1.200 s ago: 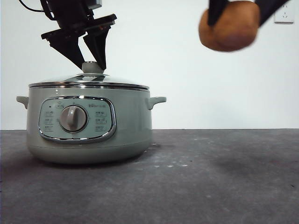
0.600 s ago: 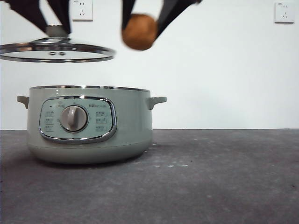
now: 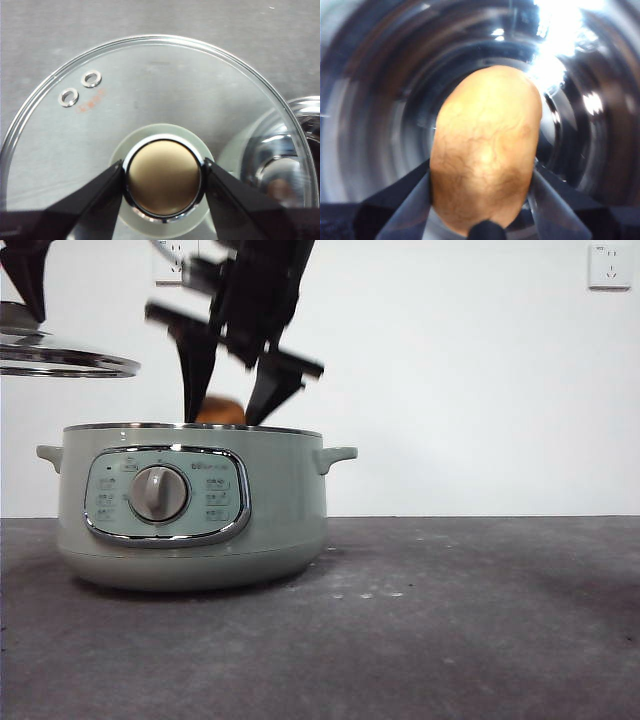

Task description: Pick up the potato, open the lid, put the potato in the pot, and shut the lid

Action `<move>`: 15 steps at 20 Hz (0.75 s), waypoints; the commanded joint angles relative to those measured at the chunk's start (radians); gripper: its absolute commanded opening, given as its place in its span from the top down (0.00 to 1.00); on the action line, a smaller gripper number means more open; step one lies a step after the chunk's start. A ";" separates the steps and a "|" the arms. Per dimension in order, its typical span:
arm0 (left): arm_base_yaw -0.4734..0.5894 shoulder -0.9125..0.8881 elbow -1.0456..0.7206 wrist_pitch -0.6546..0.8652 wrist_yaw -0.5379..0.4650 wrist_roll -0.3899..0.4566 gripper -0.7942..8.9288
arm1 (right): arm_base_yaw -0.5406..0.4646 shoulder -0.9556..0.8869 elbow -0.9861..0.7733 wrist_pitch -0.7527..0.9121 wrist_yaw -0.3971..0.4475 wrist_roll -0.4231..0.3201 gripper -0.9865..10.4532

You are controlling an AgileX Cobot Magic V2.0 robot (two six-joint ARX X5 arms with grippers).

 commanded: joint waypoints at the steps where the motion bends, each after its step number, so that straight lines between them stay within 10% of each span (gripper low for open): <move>1: 0.018 -0.008 0.016 0.038 0.008 0.025 0.93 | 0.000 0.060 0.000 0.022 -0.003 -0.032 0.93; 7: 0.038 -0.008 0.016 0.039 0.008 0.033 0.93 | 0.005 0.099 -0.005 0.005 0.000 -0.097 0.89; 11: 0.038 -0.008 0.016 0.038 0.016 0.033 0.93 | 0.012 0.099 -0.003 -0.018 0.004 -0.097 0.30; 15: 0.037 -0.008 0.016 0.032 0.017 0.033 0.93 | 0.026 0.039 0.061 -0.115 0.028 -0.097 0.30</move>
